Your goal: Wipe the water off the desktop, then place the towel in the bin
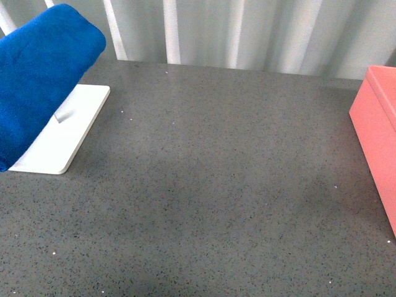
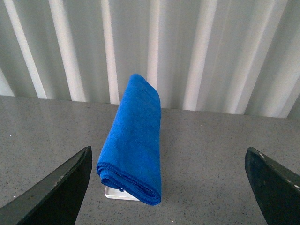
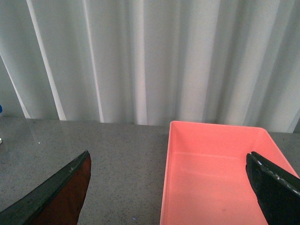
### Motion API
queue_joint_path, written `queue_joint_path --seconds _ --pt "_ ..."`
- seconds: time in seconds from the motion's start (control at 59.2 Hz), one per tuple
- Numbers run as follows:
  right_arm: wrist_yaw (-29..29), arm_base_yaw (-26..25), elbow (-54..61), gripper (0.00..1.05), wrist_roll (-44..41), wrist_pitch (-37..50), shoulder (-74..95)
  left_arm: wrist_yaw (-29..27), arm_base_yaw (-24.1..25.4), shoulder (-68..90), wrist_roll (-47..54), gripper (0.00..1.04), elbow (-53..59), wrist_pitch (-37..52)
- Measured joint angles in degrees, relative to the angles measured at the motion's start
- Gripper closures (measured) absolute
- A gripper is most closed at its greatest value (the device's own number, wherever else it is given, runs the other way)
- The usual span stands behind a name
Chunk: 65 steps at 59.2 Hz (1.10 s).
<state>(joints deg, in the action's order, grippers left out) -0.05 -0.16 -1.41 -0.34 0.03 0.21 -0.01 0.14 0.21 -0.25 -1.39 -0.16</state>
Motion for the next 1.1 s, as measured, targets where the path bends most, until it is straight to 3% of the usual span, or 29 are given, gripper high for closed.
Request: queue_joint_path --seconds 1.099 --pt "0.00 0.00 0.00 0.07 0.00 0.00 0.00 0.00 0.00 0.00 0.00 0.07 0.00 0.00"
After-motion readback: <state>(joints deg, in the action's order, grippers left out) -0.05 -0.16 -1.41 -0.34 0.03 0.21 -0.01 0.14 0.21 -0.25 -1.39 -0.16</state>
